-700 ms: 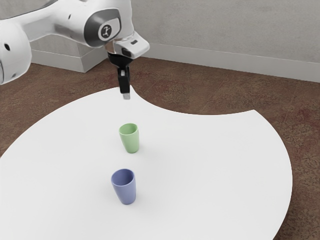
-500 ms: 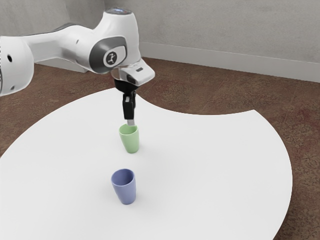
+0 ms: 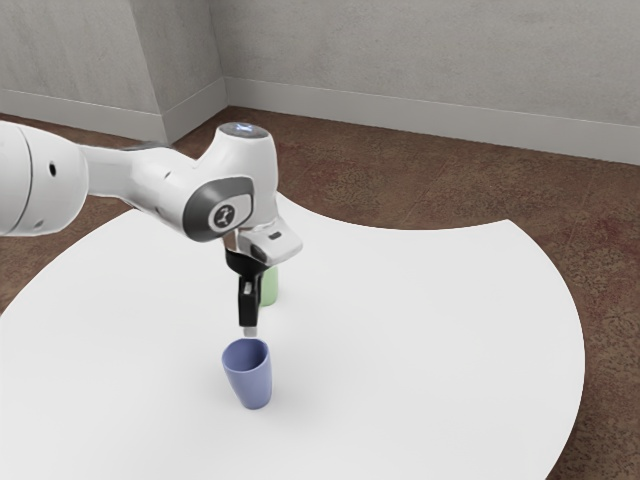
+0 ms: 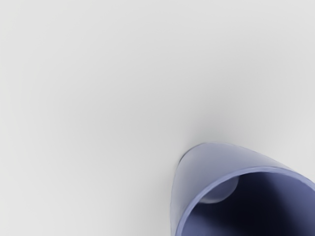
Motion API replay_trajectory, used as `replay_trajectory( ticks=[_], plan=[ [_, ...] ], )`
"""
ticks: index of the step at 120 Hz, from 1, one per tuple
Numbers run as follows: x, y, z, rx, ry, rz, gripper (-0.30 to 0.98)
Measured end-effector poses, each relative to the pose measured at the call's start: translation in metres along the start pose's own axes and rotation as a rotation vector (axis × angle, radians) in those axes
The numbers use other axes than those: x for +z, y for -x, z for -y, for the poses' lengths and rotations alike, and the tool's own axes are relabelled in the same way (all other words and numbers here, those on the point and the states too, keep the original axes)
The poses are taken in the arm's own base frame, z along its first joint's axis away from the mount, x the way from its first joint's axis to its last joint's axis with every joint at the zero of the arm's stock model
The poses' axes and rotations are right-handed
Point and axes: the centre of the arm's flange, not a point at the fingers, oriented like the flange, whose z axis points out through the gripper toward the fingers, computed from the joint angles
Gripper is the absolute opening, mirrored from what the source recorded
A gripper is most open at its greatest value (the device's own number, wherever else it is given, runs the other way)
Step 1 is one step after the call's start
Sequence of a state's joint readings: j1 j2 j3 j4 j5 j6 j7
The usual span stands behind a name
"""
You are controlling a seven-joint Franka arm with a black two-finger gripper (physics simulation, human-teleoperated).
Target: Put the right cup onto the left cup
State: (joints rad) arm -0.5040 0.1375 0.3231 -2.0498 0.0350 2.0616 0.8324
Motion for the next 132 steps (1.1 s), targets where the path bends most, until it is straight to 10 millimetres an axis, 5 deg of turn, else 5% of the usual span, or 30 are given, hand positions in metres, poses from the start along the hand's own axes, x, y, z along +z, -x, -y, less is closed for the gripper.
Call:
replay_trajectory(
  ticks=[32,56,76,132],
  plan=[
    [0.039,0.014,-0.01,-0.033,0.034,0.029,0.68],
    [0.042,0.007,-0.012,-0.038,0.003,0.015,0.21],
    [0.051,0.009,-0.017,-0.057,0.002,0.014,0.01],
    [0.018,0.013,-0.017,-0.095,-0.072,-0.031,-0.09]
  ],
)
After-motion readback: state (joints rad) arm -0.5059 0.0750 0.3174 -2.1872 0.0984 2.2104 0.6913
